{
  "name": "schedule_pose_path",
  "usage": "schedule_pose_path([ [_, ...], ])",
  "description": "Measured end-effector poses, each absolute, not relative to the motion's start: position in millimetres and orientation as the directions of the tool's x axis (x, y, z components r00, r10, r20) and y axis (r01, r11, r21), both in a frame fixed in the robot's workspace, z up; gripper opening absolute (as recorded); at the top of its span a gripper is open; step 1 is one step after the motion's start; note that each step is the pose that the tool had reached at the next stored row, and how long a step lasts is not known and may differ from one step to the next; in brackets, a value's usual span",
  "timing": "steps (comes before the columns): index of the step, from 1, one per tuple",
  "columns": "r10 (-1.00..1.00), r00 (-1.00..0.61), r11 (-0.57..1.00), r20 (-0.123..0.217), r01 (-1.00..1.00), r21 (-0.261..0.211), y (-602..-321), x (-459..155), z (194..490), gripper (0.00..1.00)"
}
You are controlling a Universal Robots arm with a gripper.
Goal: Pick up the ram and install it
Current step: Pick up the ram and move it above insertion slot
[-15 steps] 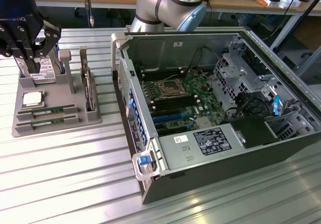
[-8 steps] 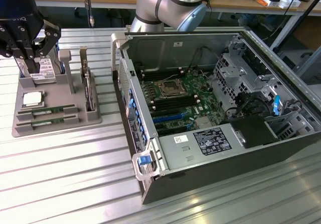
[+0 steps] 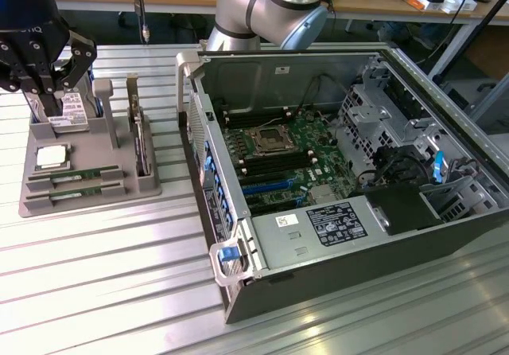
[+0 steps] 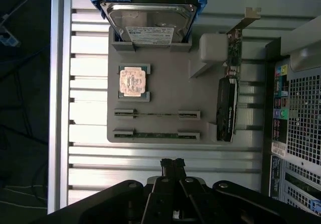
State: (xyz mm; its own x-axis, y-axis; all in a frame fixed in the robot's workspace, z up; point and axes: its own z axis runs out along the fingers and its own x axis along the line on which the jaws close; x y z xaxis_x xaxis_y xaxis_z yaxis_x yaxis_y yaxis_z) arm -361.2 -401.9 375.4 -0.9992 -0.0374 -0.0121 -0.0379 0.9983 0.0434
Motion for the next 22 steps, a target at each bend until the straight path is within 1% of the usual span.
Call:
schedule_pose_path([
  [22,-0.219,-0.976,0.975,-0.012,-0.22,0.043,-401.9,-361.2,375.3,0.1],
])
